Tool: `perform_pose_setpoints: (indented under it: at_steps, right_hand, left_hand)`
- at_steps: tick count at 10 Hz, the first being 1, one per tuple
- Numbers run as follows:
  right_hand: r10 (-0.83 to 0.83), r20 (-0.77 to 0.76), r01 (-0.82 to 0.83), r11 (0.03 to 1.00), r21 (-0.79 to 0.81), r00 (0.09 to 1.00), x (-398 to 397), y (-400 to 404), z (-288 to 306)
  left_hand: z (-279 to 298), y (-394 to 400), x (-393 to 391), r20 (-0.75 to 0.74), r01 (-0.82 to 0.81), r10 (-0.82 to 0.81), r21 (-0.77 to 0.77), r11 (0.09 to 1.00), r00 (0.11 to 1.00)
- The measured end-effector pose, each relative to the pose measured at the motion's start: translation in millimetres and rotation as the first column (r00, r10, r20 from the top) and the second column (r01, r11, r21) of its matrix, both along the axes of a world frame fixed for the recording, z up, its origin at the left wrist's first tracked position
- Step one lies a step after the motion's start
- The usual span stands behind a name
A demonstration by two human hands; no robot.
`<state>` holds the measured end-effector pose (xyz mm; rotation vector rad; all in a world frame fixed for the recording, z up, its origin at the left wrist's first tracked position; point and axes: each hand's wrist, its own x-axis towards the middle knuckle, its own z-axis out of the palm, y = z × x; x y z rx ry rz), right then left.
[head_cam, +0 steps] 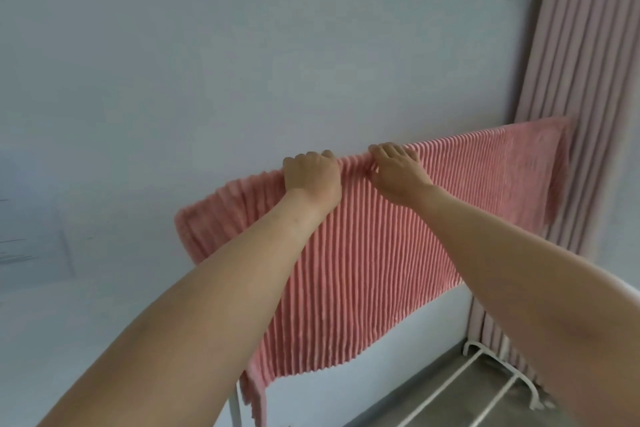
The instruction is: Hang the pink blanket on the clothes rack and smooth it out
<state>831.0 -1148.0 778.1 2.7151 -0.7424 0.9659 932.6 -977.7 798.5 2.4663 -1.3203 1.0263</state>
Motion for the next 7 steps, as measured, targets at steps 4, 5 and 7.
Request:
perform_pose_setpoints:
  at_steps: [4,5,7]
  right_hand:
    - [-0.279,0.051,0.226,0.861,0.456,0.959,-101.7,-56.1,-3.2]
    - [-0.306,0.046,0.252,0.852,0.459,0.951,-122.9,-29.8,-12.5]
    - [-0.482,0.066,0.414,0.808,0.42,0.873,-172.4,14.8,-9.3]
  left_hand:
    - [-13.2,-42.0,-46.4,0.044,-0.078,0.075,0.074,0.994,0.996]
    - [-21.4,-56.6,-69.5,0.032,0.026,-0.029,0.085,0.996,0.999]
    - [-27.0,-75.3,-113.6,-0.076,0.27,-0.268,0.014,0.963,0.96]
